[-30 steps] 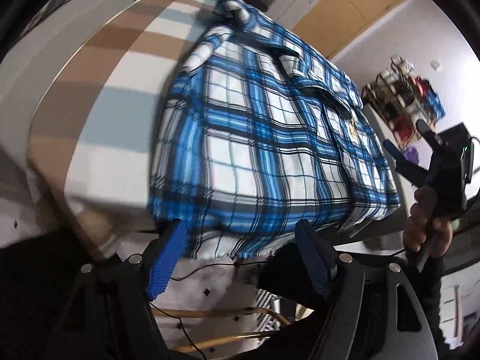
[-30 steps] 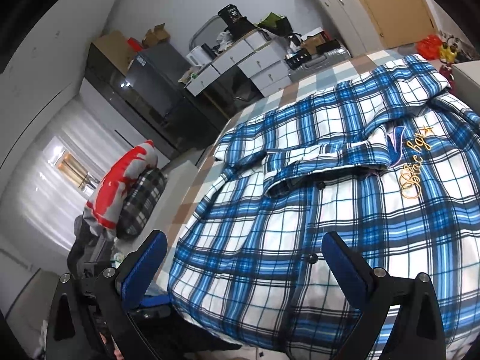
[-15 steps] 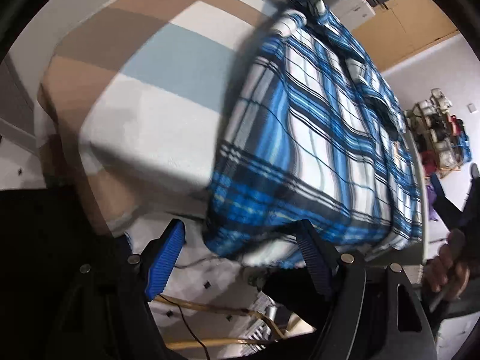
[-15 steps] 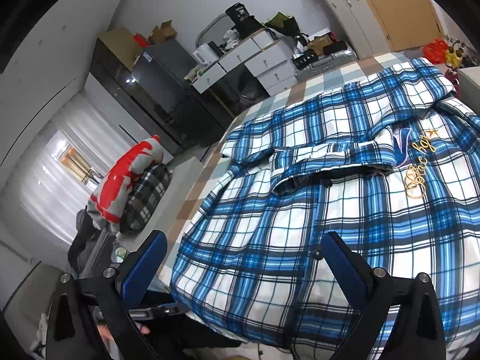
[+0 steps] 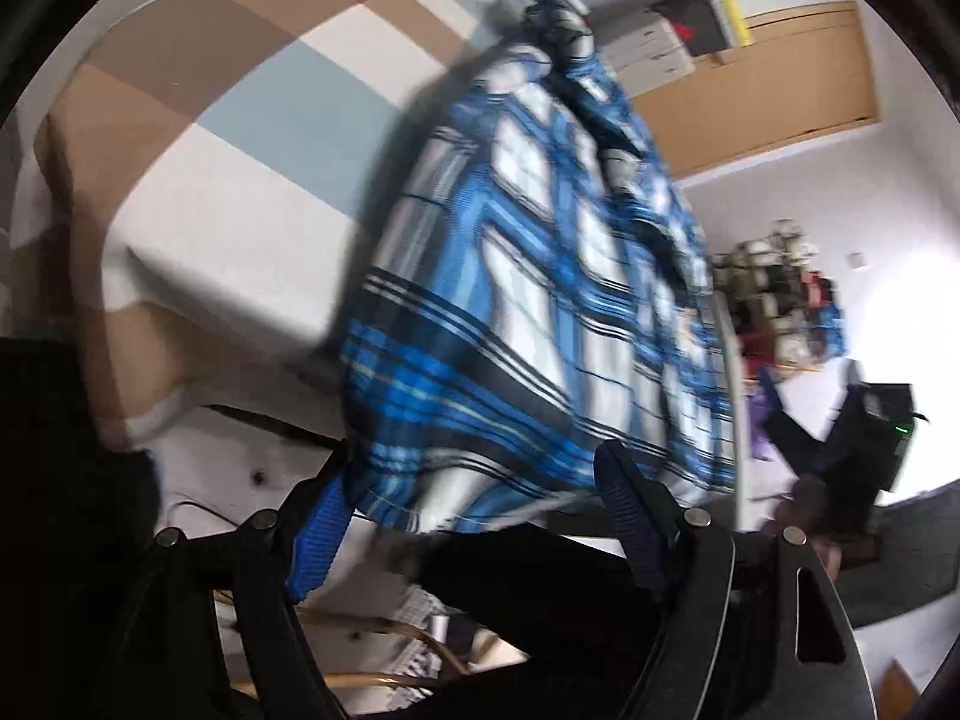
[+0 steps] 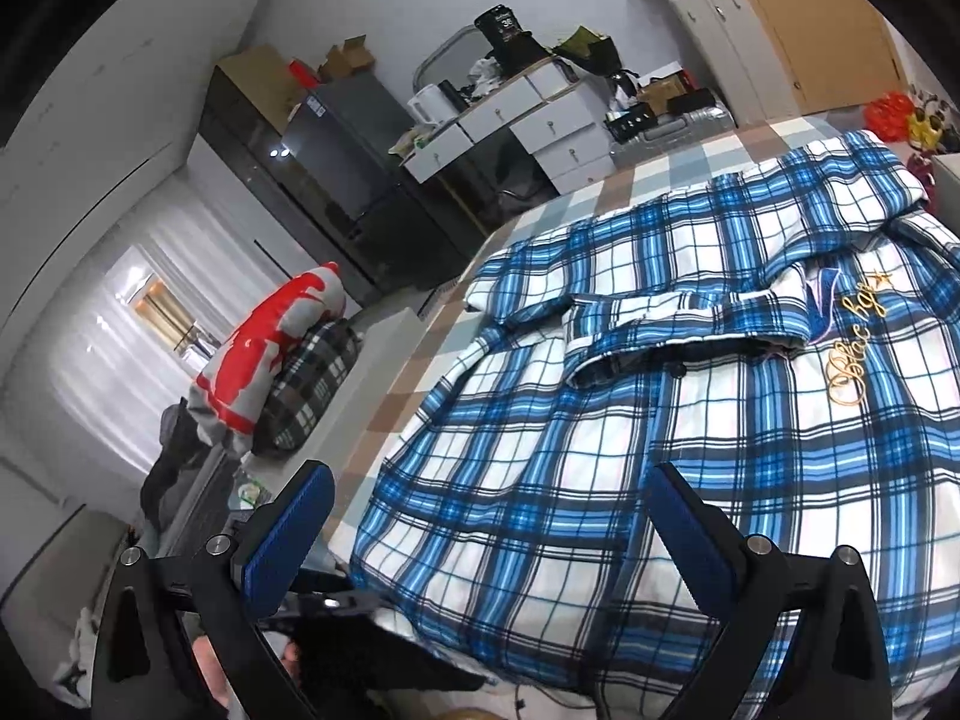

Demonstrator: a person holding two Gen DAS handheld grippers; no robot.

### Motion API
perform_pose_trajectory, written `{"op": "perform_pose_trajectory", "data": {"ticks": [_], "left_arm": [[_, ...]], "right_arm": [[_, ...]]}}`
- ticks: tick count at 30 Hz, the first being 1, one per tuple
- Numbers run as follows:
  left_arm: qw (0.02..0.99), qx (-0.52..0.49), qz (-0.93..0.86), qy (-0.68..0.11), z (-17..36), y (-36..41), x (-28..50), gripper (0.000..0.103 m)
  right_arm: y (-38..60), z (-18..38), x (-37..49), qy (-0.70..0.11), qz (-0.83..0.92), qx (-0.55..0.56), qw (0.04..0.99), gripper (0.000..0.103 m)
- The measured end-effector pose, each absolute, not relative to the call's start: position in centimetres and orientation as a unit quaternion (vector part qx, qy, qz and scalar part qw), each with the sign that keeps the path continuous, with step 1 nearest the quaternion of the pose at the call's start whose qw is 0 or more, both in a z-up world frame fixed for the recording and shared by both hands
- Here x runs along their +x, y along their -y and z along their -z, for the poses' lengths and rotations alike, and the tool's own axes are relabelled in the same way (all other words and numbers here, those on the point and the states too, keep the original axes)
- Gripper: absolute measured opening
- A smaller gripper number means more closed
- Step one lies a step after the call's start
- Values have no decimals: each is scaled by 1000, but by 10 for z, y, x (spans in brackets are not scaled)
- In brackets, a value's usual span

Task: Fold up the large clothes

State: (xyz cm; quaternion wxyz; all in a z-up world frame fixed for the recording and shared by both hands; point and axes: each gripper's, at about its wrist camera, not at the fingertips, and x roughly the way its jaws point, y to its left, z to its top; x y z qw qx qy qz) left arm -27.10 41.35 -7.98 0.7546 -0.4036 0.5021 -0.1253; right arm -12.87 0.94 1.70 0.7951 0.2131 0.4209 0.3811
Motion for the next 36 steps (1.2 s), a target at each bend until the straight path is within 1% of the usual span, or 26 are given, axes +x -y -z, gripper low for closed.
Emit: {"op": "perform_pose_trajectory", "data": {"ticks": [3,7,9,12,18,24,28,30,36], "left_arm": [[754,-404,152,-495,70,-409,-275,74],[770,-377,186,-480,45,-402,-277,74],[794,-337,197,-466,26,-395,-272,74],[819,-287,190,-459,15,-390,-267,74],[798,-320,195,-472,30,-399,-260,74],[821,-271,208,-458,9,-379,-258,74],[815,-289,203,-460,9,-383,-250,74],[816,-298,184,-460,11,-389,-253,74],[811,-305,134,-481,39,-400,-263,74]], "right_arm": [[-11,-16,-128,-423,-383,212,794,103],[-12,-14,-128,-428,-383,211,791,103],[-13,-14,-128,-427,-385,210,791,103],[-15,-15,-129,-427,-386,207,791,103],[-16,-13,-129,-430,-384,204,792,103],[-18,-9,-127,-440,-379,206,788,103],[-29,-12,-133,-438,-392,173,791,103],[-41,-15,-142,-431,-403,134,796,103],[-63,-15,-156,-428,-433,90,788,103]]}}
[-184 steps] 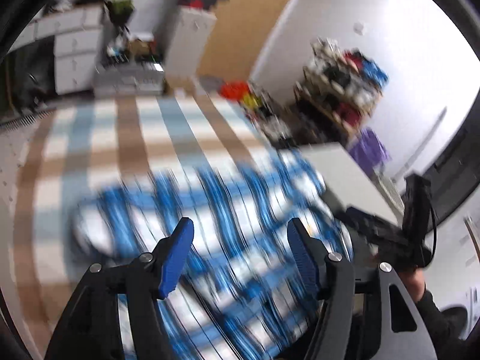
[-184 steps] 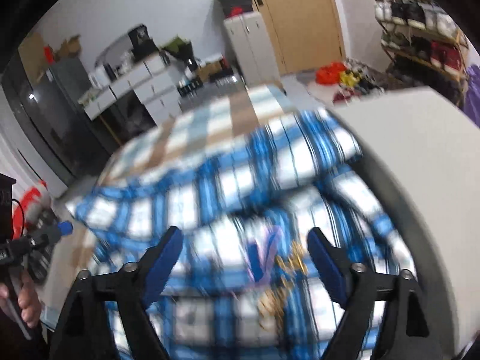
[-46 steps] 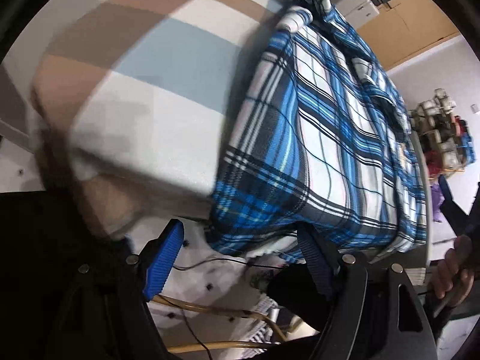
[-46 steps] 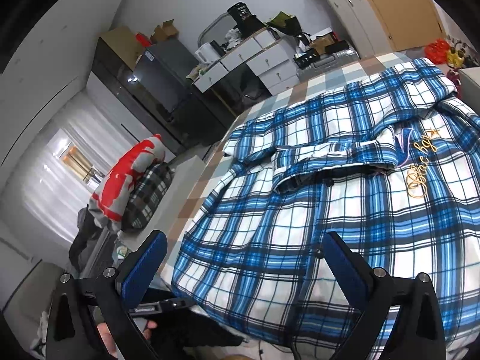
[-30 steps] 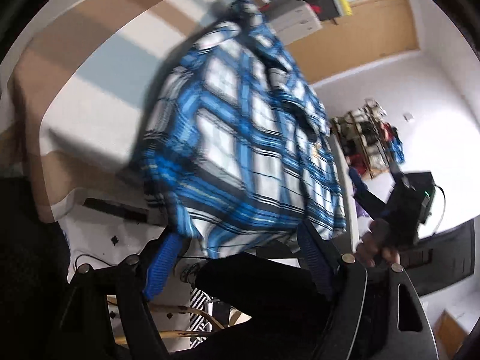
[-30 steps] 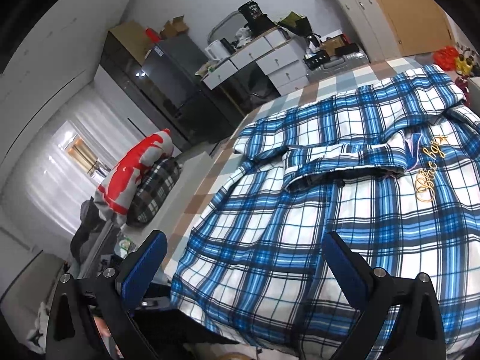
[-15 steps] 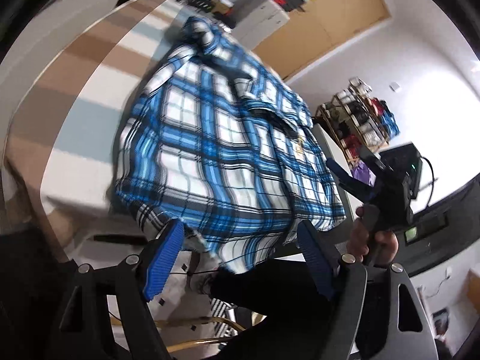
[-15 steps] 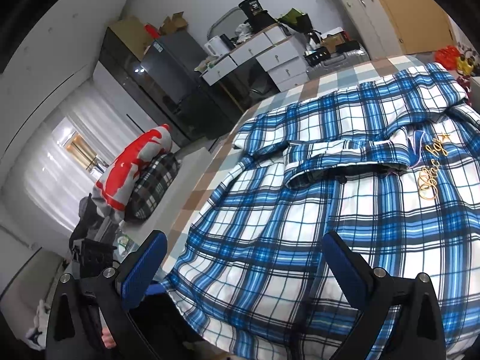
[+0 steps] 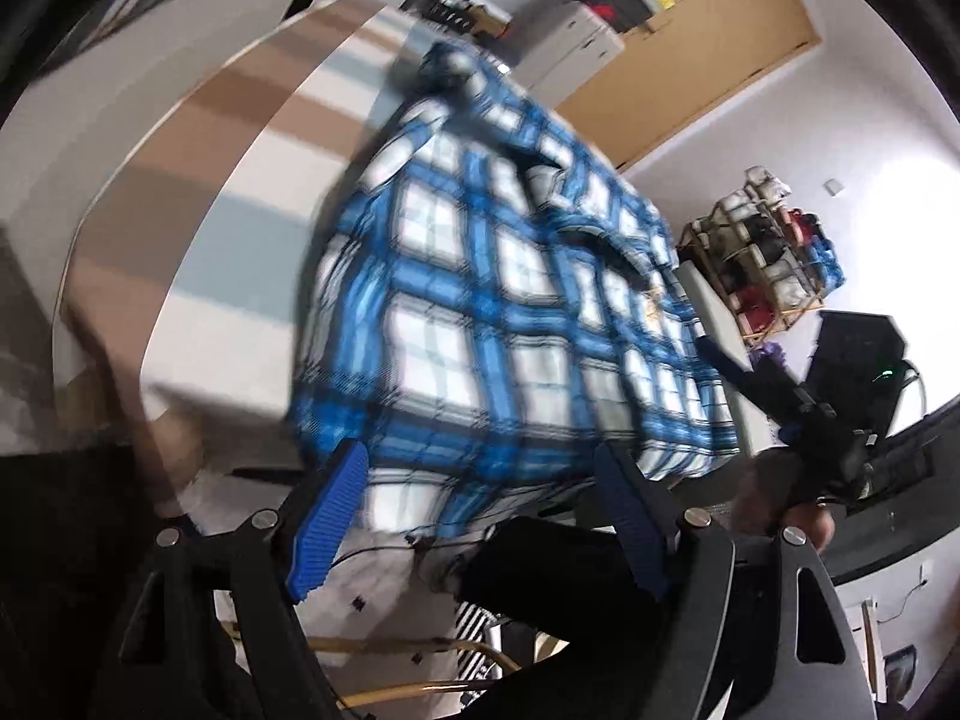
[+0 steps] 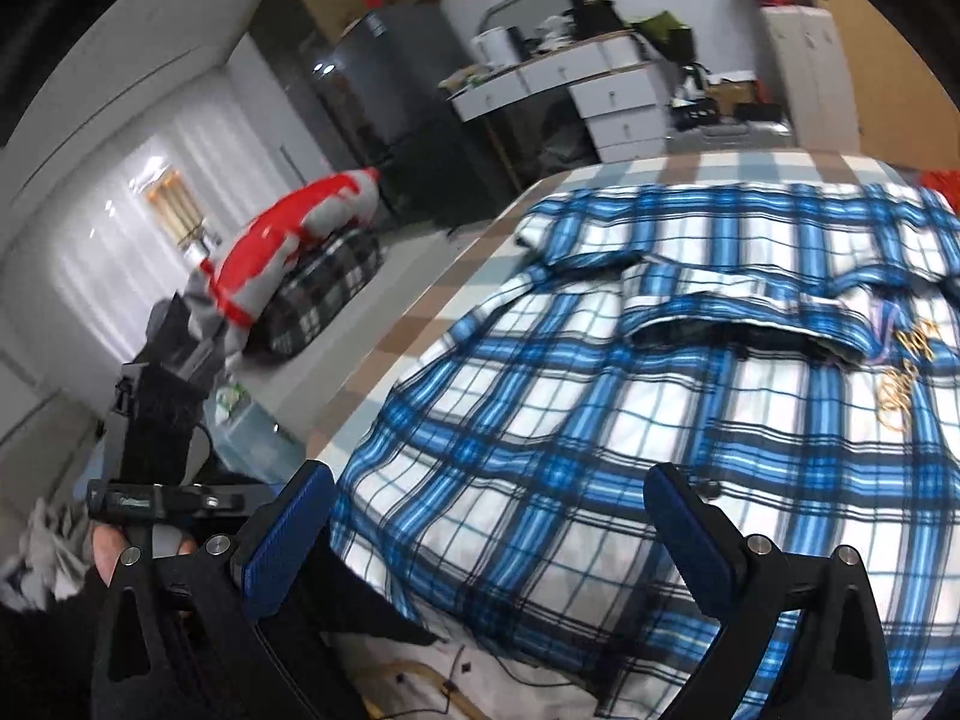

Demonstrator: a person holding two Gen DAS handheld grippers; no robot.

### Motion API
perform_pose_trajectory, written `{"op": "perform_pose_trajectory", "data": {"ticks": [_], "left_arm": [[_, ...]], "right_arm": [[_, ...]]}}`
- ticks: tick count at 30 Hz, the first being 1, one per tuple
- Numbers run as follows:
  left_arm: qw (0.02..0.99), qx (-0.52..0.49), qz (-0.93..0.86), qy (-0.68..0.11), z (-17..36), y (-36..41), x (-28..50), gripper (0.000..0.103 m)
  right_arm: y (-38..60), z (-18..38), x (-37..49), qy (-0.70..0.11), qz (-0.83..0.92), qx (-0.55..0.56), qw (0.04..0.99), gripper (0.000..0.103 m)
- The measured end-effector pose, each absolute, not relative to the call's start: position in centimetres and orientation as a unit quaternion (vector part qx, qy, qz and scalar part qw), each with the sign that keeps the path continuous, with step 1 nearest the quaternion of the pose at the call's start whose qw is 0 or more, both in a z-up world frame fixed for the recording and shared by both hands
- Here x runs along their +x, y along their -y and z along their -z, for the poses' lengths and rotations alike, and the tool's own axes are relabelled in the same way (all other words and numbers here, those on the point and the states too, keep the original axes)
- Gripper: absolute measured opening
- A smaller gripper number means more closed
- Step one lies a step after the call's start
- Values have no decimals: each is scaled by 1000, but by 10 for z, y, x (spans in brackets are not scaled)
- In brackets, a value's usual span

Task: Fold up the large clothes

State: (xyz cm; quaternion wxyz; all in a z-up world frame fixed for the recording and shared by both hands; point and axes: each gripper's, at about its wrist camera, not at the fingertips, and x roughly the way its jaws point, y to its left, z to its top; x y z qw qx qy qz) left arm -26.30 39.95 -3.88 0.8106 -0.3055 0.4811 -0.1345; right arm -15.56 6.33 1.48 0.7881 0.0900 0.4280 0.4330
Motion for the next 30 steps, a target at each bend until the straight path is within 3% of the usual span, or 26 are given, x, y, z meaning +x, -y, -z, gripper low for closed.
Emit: {"op": "perform_pose_trajectory", "data": {"ticks": [6,17,24,26,30], "left_arm": [[756,-418,77,-498,86,-426,-260,74],[744,-456,69,-483,110,-433,-244,74],[765,-456,143,-431,82,-423,-261,74],[761,-463,164,-424,78,-422,-261,67],[763,-463,195,-405,66,-422,-254,65]], "right_arm": [[-60,-7,-158,-437,-434,83,784,103],[-58,-15,-160,-427,-448,90,781,103],[-59,-19,-164,-420,-454,91,780,103],[-59,-19,-165,-420,-455,90,780,103],[-62,-21,-167,-417,-459,87,780,103]]}}
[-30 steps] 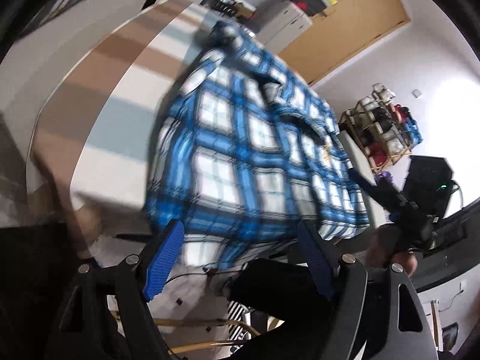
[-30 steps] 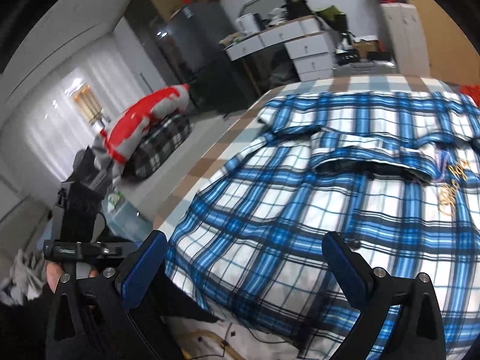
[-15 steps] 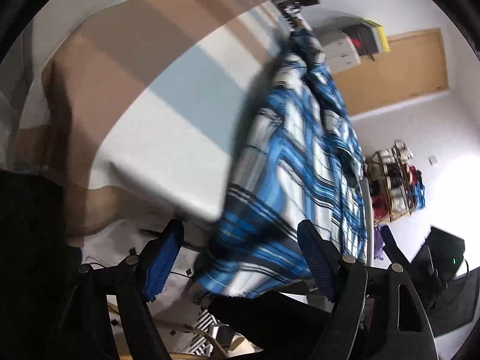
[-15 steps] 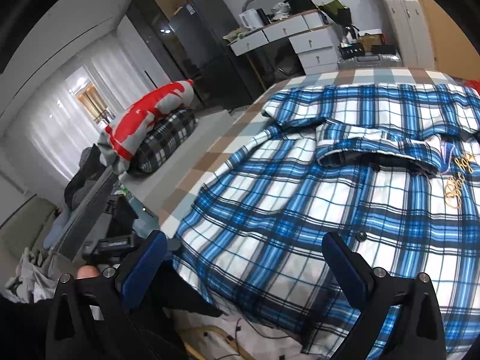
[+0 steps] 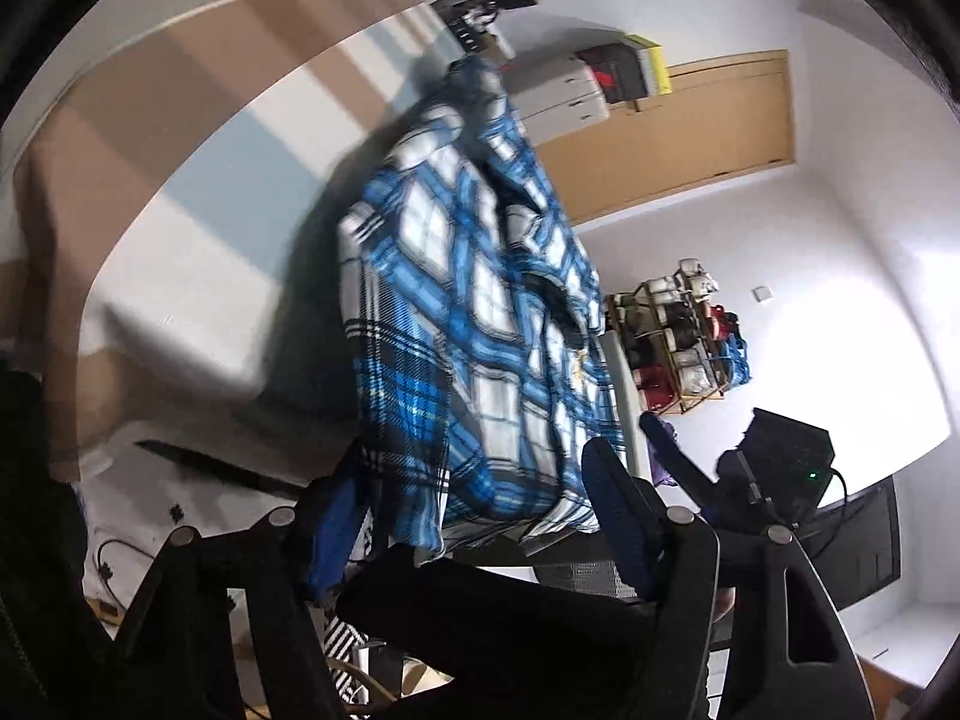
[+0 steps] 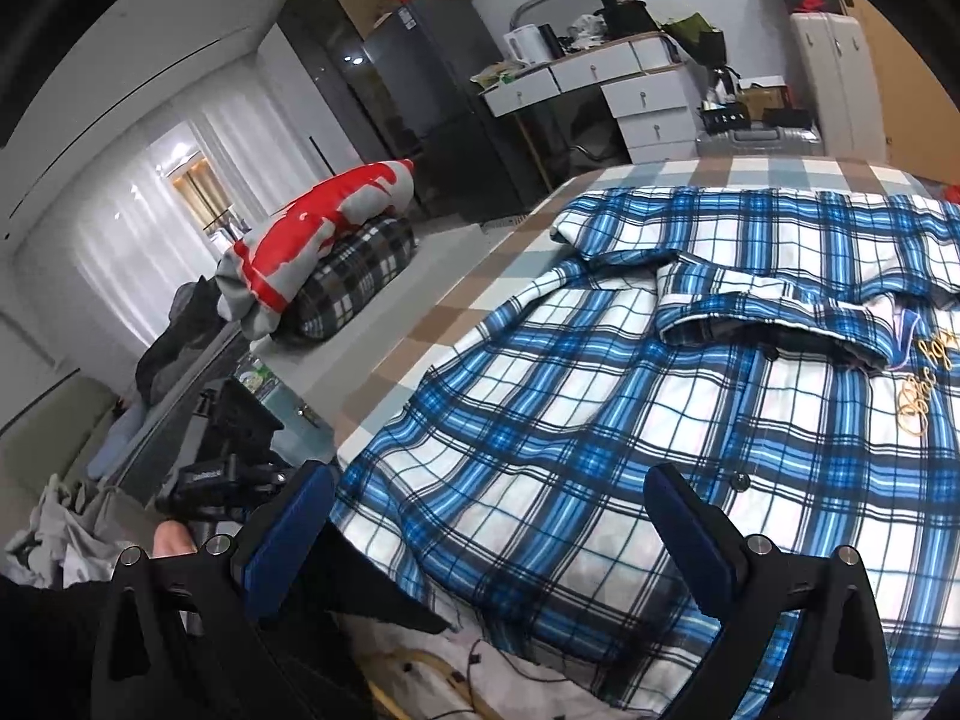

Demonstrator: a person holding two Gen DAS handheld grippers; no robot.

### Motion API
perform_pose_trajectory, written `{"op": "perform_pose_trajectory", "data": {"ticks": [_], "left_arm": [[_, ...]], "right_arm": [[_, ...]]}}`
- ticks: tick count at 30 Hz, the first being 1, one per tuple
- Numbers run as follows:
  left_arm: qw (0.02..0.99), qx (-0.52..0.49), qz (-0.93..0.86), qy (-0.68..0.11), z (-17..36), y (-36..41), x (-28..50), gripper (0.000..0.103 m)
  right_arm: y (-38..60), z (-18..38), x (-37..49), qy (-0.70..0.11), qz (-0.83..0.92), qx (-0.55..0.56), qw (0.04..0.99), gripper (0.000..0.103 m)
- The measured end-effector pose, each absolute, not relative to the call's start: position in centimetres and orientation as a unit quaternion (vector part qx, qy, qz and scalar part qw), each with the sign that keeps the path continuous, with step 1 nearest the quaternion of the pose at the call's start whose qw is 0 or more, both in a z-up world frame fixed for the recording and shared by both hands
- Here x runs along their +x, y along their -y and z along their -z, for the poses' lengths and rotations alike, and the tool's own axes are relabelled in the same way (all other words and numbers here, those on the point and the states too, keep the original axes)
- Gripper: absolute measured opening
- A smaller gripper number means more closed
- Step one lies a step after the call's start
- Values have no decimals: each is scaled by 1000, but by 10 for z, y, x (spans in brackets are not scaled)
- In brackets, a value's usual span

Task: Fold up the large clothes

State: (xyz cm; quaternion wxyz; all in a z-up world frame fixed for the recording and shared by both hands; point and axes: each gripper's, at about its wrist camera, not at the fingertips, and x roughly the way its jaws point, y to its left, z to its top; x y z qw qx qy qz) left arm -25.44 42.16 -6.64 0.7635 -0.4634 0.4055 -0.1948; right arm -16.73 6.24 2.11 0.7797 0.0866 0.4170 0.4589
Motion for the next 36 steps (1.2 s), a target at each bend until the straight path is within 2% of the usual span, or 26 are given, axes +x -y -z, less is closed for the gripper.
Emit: {"op": "perform_pose_trajectory", "data": {"ticks": [3,8,12,17,22,23,24,25,26,32,36], "left_arm": [[774,-448,216,-393,52,-417,-242,65],[792,-401,196,-417,54,-415,-229,65],[761,-433,196,-440,74,-419,-224,65],[748,-438,213,-451,74,-413,-220,65],[745,-370,246,-498,69,-397,-211,64],[744,-369,246,-501,67,-397,-211,60],[741,-374,248,-500,67,-398,-212,50],[743,-377,244,-497,65,-400,-213,25],[744,-379,239,-496,65,-403,-214,7],[728,-438,229,-476,63,-416,-222,2],[728,-458,246,-447,39,-413,-218,2]], "right_arm": [[-66,-22,-169,-416,-461,82,779,103],[-69,-19,-170,-421,-461,74,778,103],[-71,-19,-170,-422,-460,71,778,103],[-73,-19,-170,-423,-461,70,777,103],[-73,-19,-170,-424,-461,72,776,103],[-72,-20,-170,-424,-461,74,777,103],[-70,-21,-169,-422,-459,77,778,103],[-68,-22,-168,-421,-458,81,779,103],[-66,-22,-167,-421,-457,86,779,103],[-49,-25,-160,-418,-443,118,784,103],[-28,-20,-165,-431,-437,205,763,103]]}}
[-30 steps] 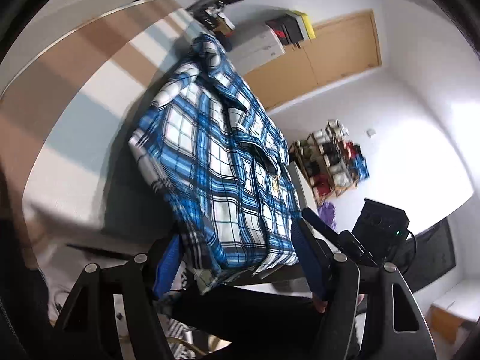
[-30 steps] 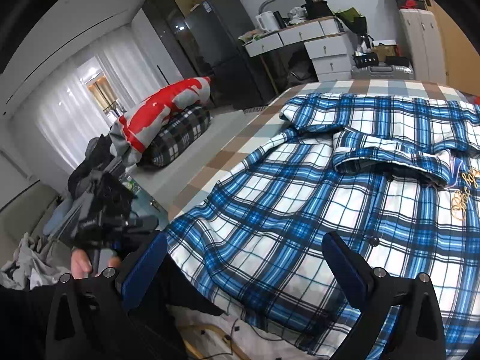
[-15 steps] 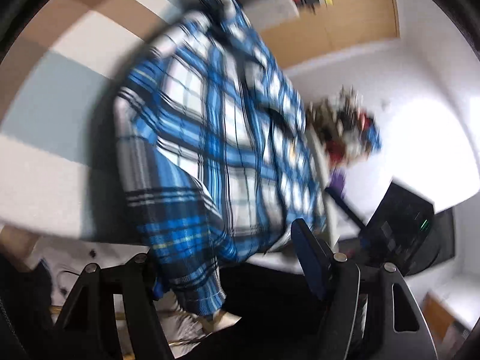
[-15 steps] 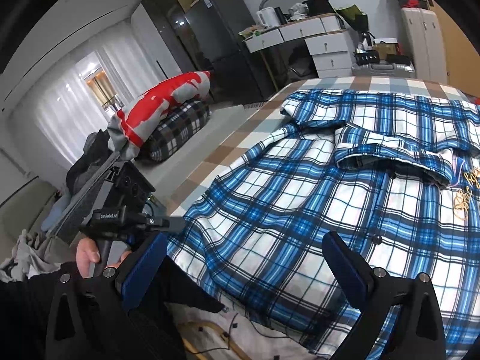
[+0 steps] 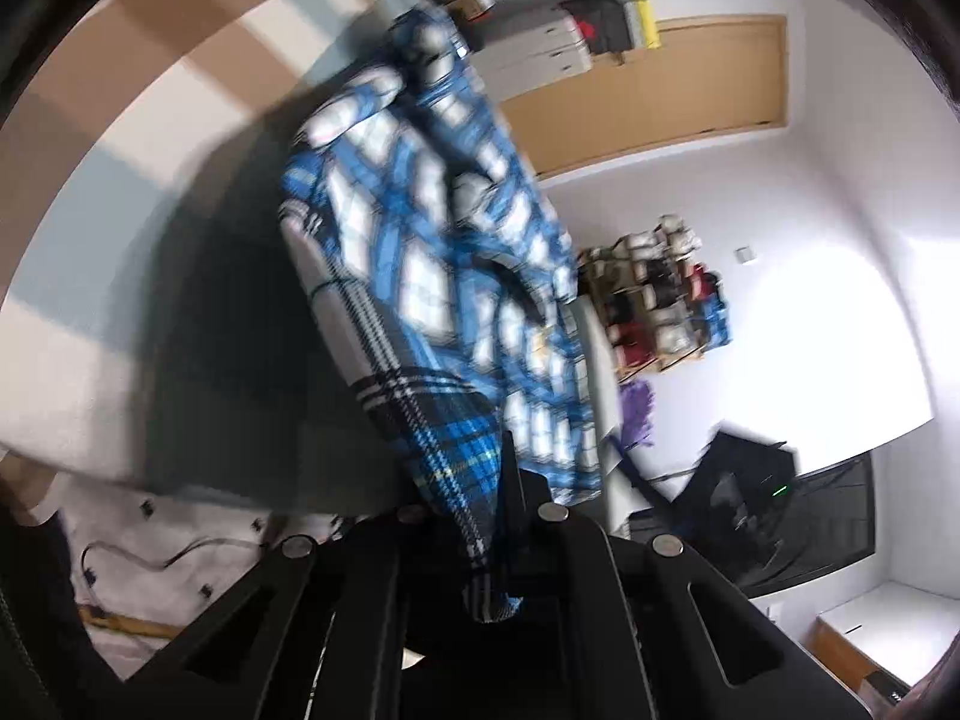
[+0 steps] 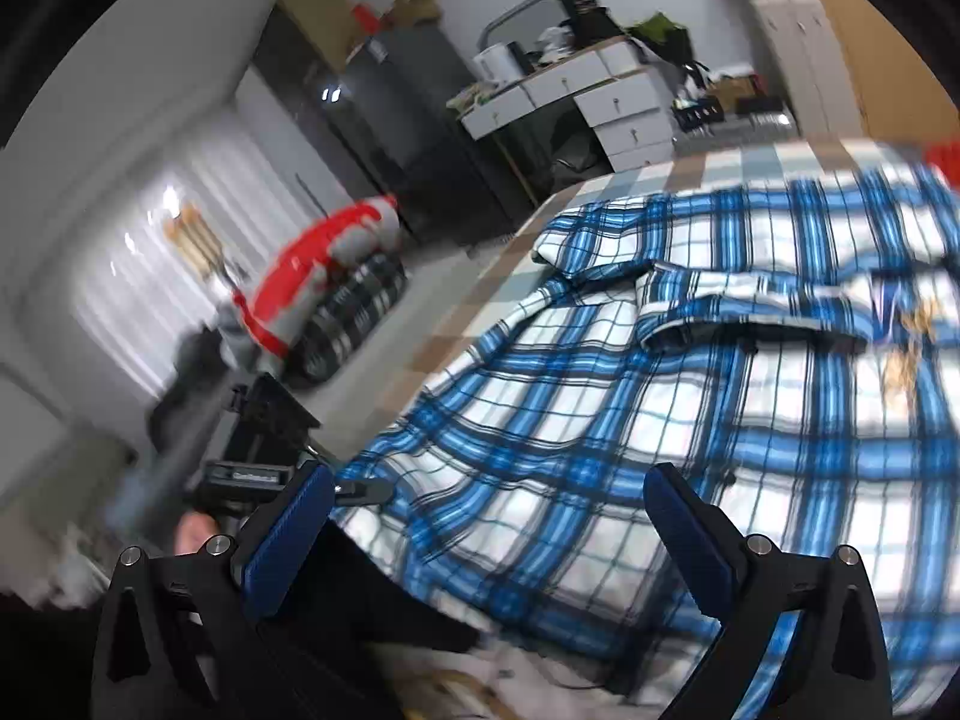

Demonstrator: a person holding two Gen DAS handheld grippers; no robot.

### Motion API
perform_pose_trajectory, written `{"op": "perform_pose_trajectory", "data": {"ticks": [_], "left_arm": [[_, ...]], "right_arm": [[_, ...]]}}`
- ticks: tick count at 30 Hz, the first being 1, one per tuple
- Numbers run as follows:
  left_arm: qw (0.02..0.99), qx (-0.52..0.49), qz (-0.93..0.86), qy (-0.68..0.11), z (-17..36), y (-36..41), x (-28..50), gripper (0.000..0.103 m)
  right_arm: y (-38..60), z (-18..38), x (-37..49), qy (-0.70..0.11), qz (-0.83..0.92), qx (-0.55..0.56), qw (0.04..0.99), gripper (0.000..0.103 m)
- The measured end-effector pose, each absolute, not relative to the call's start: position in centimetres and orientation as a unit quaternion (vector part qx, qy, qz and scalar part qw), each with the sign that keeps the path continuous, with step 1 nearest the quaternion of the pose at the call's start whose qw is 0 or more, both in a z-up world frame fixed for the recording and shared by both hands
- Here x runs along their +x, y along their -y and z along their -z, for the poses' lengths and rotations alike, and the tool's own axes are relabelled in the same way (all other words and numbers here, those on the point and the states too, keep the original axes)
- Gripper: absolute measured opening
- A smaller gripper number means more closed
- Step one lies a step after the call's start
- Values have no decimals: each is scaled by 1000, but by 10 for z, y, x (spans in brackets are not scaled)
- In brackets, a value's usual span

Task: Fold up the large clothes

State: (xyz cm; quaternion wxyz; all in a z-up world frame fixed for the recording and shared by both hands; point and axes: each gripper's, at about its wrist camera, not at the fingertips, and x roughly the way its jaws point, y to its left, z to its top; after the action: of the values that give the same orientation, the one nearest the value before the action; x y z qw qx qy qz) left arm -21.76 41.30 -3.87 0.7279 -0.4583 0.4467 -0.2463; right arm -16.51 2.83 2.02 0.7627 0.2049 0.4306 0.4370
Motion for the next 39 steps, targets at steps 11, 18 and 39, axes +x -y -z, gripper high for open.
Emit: {"op": "perform_pose_trajectory", "data": {"ticks": [11,18,39], "left_arm": [[701,-471,299,-444,14,-394,-194,2],[672,-505,338,-423,9,-402,-192,2],[664,-511,370,-402,-7,-409,-181,2]], "right_arm": [[-61,60,-258,-456,-445,529,561,103],[-113,100,-238,-438,-414,632,487,103],[-12,111,-219,-321,-204,691,615,103]]}}
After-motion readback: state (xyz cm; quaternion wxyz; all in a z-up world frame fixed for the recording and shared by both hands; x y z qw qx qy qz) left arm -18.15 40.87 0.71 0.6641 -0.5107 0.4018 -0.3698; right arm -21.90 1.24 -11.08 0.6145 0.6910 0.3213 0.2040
